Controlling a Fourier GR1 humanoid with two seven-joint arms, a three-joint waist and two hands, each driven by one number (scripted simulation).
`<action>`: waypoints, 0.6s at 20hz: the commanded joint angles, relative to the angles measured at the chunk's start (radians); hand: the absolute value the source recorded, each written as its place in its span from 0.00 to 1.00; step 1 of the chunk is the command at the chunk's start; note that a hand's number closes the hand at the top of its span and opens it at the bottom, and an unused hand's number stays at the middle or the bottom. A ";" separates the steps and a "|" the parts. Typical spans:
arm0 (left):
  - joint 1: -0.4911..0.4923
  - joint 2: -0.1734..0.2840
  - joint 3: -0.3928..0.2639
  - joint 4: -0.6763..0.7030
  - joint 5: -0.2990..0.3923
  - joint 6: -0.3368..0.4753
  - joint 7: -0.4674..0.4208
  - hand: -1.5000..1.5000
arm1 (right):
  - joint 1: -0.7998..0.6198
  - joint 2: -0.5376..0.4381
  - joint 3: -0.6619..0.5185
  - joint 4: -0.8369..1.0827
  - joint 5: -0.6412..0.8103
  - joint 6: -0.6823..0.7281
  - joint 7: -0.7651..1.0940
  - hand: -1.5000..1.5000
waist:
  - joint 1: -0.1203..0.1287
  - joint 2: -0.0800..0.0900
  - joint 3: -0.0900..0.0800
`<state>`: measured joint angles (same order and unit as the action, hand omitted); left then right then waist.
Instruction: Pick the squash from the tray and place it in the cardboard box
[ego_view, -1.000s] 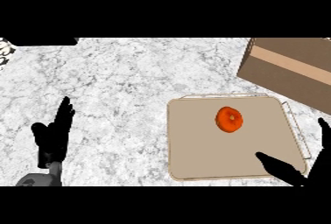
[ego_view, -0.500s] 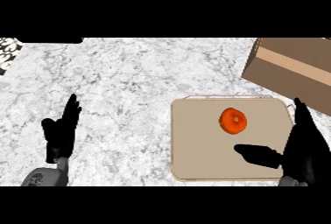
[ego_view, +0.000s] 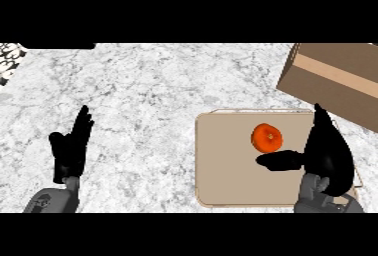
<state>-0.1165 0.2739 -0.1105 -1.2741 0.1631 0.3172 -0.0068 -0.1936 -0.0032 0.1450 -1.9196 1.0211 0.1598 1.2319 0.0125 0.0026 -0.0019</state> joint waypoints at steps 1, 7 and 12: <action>-0.008 -0.007 0.005 -0.001 0.009 -0.015 0.004 0.50 | -0.126 0.003 -0.014 0.092 -0.049 0.034 0.255 0.00 | 0.006 -0.001 0.000; 0.013 -0.025 -0.006 -0.011 -0.010 -0.001 -0.018 0.50 | -0.148 0.003 -0.040 0.201 -0.040 0.022 0.255 0.00 | 0.007 0.000 0.000; 0.002 0.001 0.020 -0.030 -0.013 0.013 0.022 0.50 | -0.170 0.003 -0.064 0.229 -0.056 0.021 0.255 0.00 | -0.001 -0.006 0.000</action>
<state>-0.1140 0.2743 -0.0985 -1.2857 0.1561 0.3119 0.0009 -0.3228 -0.0033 0.0801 -1.7171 0.9733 0.1513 1.2477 0.0146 0.0003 -0.0016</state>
